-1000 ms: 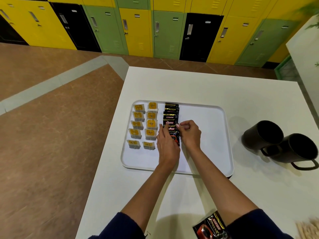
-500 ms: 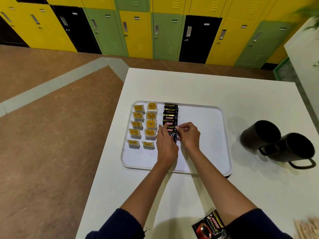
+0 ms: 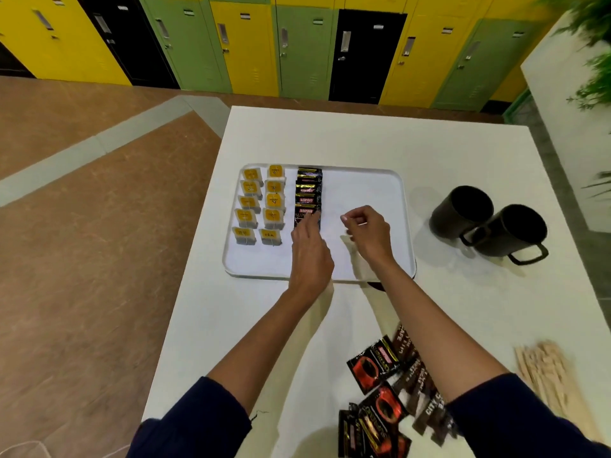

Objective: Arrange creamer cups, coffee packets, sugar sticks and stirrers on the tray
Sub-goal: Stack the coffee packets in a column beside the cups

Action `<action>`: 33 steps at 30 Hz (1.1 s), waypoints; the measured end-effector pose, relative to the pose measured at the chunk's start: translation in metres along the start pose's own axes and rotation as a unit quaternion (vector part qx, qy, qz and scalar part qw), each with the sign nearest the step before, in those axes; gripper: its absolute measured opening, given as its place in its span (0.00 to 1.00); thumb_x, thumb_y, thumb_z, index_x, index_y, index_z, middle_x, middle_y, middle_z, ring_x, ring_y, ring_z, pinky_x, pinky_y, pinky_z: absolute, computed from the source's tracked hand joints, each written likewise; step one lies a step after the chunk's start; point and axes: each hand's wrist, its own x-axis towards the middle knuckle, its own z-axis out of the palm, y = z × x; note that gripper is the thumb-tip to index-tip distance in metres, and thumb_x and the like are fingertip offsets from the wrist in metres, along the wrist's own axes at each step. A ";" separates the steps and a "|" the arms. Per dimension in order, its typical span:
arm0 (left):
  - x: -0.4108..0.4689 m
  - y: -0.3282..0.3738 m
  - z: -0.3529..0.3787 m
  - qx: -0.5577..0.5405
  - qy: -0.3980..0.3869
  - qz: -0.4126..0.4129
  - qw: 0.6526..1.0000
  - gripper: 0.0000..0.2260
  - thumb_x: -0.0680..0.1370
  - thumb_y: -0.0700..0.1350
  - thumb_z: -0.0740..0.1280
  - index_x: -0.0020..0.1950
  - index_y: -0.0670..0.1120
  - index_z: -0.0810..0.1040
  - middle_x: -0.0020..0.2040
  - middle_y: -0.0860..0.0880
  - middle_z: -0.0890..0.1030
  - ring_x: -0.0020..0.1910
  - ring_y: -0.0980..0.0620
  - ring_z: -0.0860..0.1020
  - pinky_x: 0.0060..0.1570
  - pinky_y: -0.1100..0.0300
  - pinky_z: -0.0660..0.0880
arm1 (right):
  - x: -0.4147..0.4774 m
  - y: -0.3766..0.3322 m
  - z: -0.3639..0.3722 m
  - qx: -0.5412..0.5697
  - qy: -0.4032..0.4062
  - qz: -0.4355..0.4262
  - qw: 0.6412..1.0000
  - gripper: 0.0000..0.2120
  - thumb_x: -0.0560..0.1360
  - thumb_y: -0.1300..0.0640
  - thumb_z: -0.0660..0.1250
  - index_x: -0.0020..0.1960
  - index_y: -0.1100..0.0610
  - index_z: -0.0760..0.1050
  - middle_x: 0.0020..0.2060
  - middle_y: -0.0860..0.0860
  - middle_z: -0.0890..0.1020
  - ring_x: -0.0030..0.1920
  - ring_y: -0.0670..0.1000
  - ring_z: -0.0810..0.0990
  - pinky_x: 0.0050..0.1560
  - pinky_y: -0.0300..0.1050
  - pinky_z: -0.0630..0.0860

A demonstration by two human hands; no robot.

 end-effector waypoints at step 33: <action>-0.153 -0.010 0.039 0.090 -0.243 -0.031 0.965 0.21 0.70 0.41 0.74 0.60 0.43 0.71 0.57 0.43 0.72 0.57 0.45 0.70 0.54 0.50 0.72 | -0.149 0.089 -0.081 -0.210 -0.125 0.026 0.969 0.09 0.73 0.67 0.67 0.48 0.54 0.75 0.35 0.45 0.77 0.50 0.51 0.76 0.56 0.51 0.71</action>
